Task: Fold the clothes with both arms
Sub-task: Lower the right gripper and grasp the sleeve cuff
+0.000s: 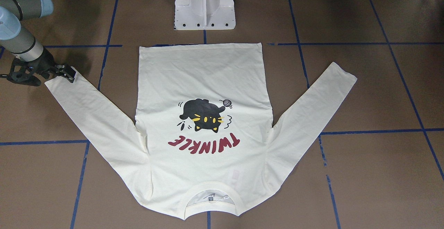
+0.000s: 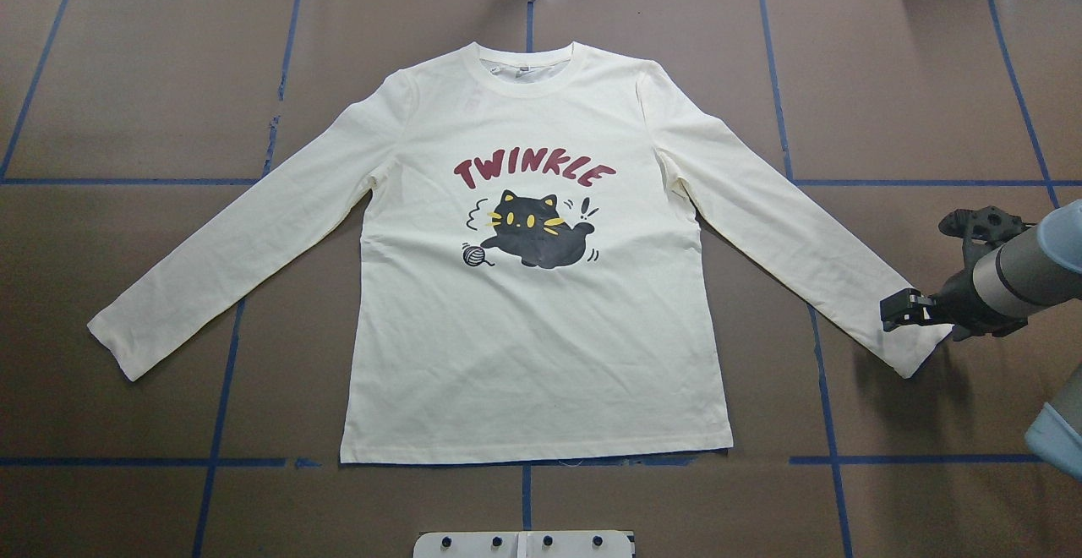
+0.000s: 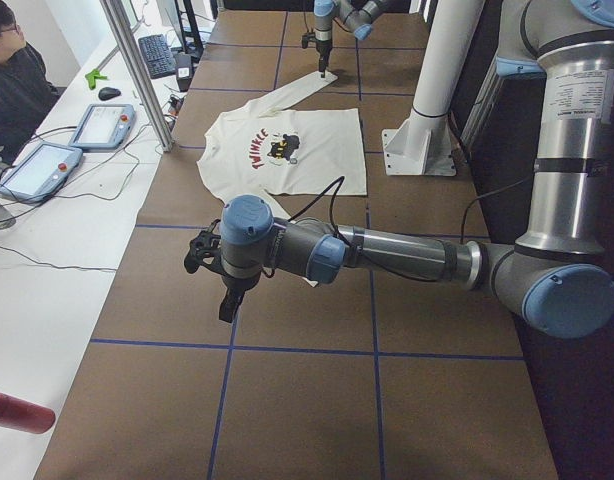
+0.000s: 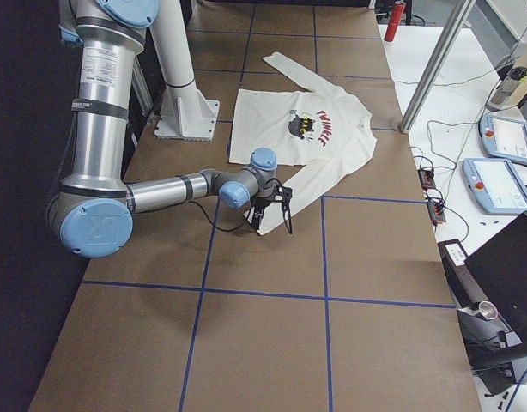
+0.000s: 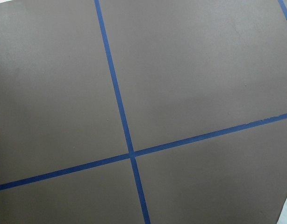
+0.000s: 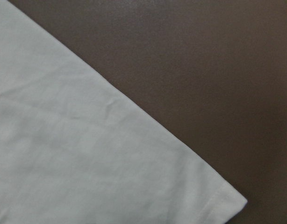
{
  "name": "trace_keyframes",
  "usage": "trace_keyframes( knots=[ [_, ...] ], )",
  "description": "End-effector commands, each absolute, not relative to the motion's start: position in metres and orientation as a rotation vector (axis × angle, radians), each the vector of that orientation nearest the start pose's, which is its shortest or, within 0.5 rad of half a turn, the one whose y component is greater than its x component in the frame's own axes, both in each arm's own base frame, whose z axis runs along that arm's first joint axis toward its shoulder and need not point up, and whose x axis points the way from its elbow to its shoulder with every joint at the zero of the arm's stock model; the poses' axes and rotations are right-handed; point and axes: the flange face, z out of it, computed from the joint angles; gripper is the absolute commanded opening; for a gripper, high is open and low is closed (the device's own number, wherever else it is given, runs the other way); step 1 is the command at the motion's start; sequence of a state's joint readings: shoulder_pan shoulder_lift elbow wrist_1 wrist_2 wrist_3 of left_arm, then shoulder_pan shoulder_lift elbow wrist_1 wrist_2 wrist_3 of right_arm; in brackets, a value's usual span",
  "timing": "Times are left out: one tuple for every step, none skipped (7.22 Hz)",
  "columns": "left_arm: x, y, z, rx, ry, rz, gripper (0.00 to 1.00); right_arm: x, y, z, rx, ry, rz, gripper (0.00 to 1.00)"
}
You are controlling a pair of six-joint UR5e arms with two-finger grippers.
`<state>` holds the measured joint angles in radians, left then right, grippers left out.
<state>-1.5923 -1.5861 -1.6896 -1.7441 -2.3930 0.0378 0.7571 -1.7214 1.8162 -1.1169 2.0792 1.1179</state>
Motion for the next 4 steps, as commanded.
trace_keyframes(
  knots=[
    [-0.071, -0.509, 0.569, 0.316, 0.807, 0.143, 1.00, -0.271, -0.371, 0.574, -0.120, -0.718, 0.149, 1.00],
    [-0.071, -0.510, 0.569, 0.315, 0.807, 0.143, 1.00, -0.269, -0.368, 0.577, -0.126, -0.722, 0.145, 1.00],
    [-0.071, -0.510, 0.568, 0.318, 0.806, 0.144, 1.00, -0.262, -0.361, 0.585, -0.120, -0.732, 0.141, 1.00],
    [-0.071, -0.511, 0.568, 0.318, 0.806, 0.144, 1.00, -0.261, -0.360, 0.586, -0.120, -0.742, 0.142, 1.00]
  ],
)
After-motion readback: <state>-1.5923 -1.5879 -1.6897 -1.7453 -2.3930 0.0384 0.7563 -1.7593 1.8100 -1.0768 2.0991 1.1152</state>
